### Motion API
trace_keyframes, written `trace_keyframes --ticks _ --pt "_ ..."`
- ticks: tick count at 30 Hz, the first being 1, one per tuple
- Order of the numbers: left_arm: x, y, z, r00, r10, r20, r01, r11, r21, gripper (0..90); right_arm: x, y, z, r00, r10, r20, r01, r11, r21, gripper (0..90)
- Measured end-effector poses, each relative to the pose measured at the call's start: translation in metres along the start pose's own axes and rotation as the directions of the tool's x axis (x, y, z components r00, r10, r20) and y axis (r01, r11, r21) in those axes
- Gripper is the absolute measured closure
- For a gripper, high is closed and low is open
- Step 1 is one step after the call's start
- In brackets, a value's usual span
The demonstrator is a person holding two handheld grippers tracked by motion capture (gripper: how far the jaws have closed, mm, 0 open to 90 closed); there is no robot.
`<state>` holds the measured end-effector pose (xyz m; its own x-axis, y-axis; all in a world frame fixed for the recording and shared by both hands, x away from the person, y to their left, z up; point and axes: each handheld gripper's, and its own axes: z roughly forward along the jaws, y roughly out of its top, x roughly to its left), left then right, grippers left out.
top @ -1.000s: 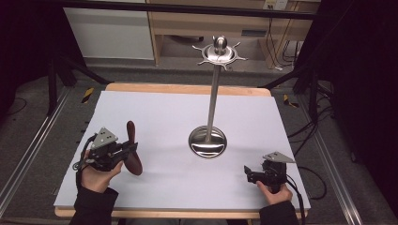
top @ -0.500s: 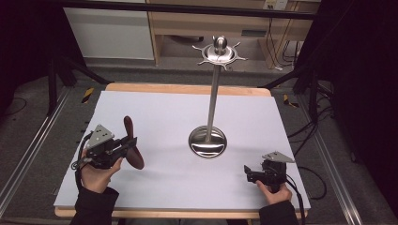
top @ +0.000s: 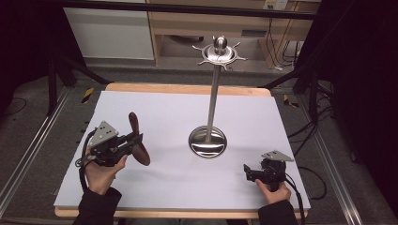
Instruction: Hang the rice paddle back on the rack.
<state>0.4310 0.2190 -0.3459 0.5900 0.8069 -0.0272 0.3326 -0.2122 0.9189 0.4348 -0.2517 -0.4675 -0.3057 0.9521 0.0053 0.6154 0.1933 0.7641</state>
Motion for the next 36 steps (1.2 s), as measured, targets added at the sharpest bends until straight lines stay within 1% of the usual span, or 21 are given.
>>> trace_keyframes --ticks 1,4,5,6,7,8,10,11,12,13,17,19,20,23,26,29,36 --pt "0.001 0.003 -0.001 1.0 -0.002 0.0 0.002 0.9999 -0.01 77.9 0.0 0.0 -0.001 1.0 0.004 0.003 -0.004 1.0 0.0 6.5" --pt "0.002 0.006 -0.003 1.0 -0.005 0.005 0.005 0.9998 -0.019 77.9 0.0 0.0 -0.001 1.0 0.0 -0.002 0.0 1.0 -0.006 6.3" --pt "0.003 0.009 -0.005 1.0 -0.005 0.007 0.006 0.9995 -0.032 77.9 -0.001 0.0 -0.002 1.0 -0.002 0.007 0.002 1.0 -0.014 5.6" --pt "0.003 0.009 -0.005 1.0 -0.005 0.007 0.006 0.9995 -0.032 77.9 -0.001 0.0 -0.002 1.0 -0.002 0.007 0.002 1.0 -0.014 5.6" --pt "0.004 0.013 -0.007 0.9999 -0.01 0.011 0.011 0.9988 -0.047 77.9 0.0 0.0 -0.002 1.0 -0.004 0.008 0.005 1.0 -0.017 5.6" --pt "0.004 0.013 -0.007 0.9999 -0.01 0.011 0.011 0.9988 -0.047 77.9 0.0 0.0 -0.002 1.0 -0.004 0.008 0.005 1.0 -0.017 5.6" --pt "0.004 0.018 -0.007 0.9998 -0.012 0.016 0.013 0.9983 -0.058 77.9 0.0 -0.001 -0.002 0.9999 -0.008 0.008 0.008 1.0 -0.016 5.3" --pt "0.003 0.023 -0.007 0.9998 -0.009 0.018 0.01 0.998 -0.063 78.0 0.002 -0.001 -0.002 1.0 -0.004 0.001 0.004 1.0 -0.014 5.3" --pt "0.003 0.023 -0.007 0.9998 -0.009 0.018 0.01 0.998 -0.063 77.9 0.002 -0.001 -0.002 1.0 -0.004 0.001 0.004 1.0 -0.014 5.3" --pt "0.002 0.027 -0.006 0.9996 -0.011 0.024 0.013 0.9974 -0.07 78.0 0.001 -0.001 -0.002 0.9999 -0.013 0.005 0.013 1.0 -0.017 5.3" --pt "-0.001 0.033 -0.005 0.9994 -0.006 0.035 0.009 0.9968 -0.08 77.9 0.001 0.0 -0.003 1.0 -0.002 0.006 0.002 1.0 -0.019 5.3" --pt "-0.003 0.038 -0.004 0.9992 -0.001 0.04 0.005 0.9964 -0.085 78.0 0.001 0.0 -0.003 1.0 -0.004 0.007 0.004 1.0 -0.018 5.3" --pt "-0.003 0.038 -0.004 0.9992 -0.001 0.04 0.005 0.9964 -0.085 78.0 0.001 -0.001 -0.002 1.0 -0.007 0.007 0.007 1.0 -0.019 5.3" --pt "-0.005 0.045 -0.001 0.9988 0.0 0.049 0.004 0.9961 -0.088 78.0 0.002 0.0 -0.002 1.0 -0.004 -0.002 0.004 1.0 -0.015 5.4" --pt "-0.006 0.049 0.0 0.9986 -0.001 0.054 0.006 0.9956 -0.093 77.9 0.001 0.0 -0.002 1.0 -0.005 0.003 0.005 1.0 -0.02 5.4" --pt "-0.01 0.055 0.003 0.9984 0.011 0.056 -0.006 0.9959 -0.091 77.9 0.001 0.0 -0.003 1.0 -0.002 0.001 0.002 1.0 -0.025 5.4" --pt "-0.015 0.064 0.006 0.9977 0.022 0.064 -0.015 0.9948 -0.101 78.0 0.0 0.0 -0.003 1.0 -0.001 0.002 0.001 1.0 -0.024 5.4"
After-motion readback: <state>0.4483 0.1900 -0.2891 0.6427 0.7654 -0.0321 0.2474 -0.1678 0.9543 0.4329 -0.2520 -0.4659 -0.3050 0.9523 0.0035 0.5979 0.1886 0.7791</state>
